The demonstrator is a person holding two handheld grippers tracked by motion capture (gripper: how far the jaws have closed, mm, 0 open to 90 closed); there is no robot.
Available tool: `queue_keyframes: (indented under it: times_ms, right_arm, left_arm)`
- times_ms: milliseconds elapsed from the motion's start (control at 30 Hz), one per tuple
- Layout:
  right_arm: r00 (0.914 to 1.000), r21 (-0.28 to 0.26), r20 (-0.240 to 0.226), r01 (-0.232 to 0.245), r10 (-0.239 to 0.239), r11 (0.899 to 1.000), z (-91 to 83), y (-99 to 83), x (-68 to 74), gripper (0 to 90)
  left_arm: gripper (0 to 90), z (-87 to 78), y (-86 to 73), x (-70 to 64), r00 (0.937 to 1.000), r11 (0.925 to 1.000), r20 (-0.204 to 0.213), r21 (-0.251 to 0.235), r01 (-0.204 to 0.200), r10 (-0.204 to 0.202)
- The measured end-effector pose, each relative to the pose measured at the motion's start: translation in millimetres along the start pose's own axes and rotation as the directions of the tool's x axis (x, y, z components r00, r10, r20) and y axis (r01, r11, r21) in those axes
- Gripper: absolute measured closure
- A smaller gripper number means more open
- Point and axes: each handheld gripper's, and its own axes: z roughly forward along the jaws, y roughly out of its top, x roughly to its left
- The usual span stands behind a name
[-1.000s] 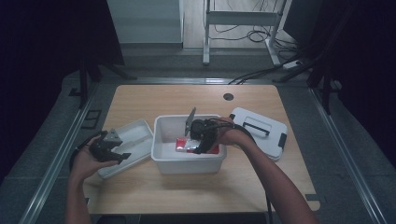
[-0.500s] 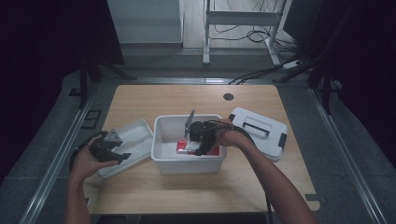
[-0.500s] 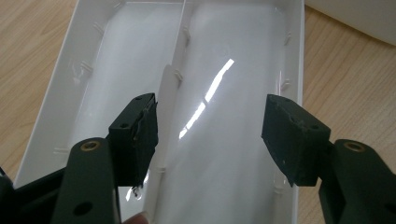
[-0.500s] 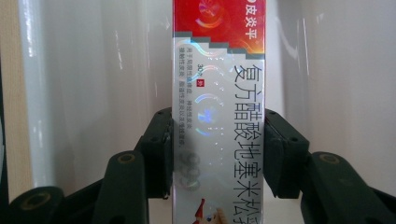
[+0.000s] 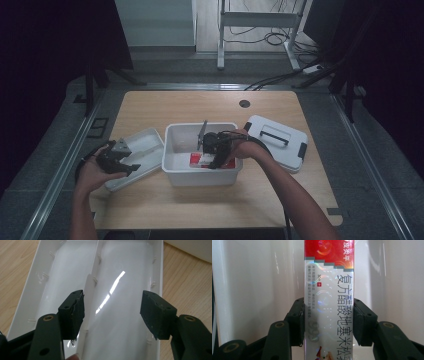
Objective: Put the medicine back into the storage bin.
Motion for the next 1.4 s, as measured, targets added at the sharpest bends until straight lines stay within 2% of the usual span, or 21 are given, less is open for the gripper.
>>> queue_keyframes:
  times_ms: [967, 1133, 1300, 1400]
  right_arm:
    - [0.9972, 0.06, -0.058, -0.044, 0.048, 0.997, 14.0, -2.9, -6.0, 49.5]
    - [0.9943, 0.048, -0.063, -0.083, 0.086, 0.995, 12.0, -4.5, -8.0, 44.7]
    - [0.9932, 0.034, -0.061, -0.097, 0.099, 0.995, 8.2, -5.6, -7.6, 44.2]
    - [0.9923, 0.004, -0.053, -0.112, 0.112, 0.994, 4.3, -6.0, -7.7, 43.3]
  left_arm:
    - [36.2, 2.9, -0.8, 0.7, 1.0, 0.9999, 0.003, 0.012, -0.005, 0.005]
    - [36.2, 3.1, -0.8, 1.1, 1.0, 0.9999, 0.004, 0.013, -0.005, 0.005]
    - [36.2, 3.9, -0.3, 0.5, 1.0, 0.9999, 0.005, 0.012, -0.006, 0.006]
    - [36.2, 4.3, -0.2, 0.4, 1.0, 0.9999, 0.003, 0.01, -0.006, 0.006]
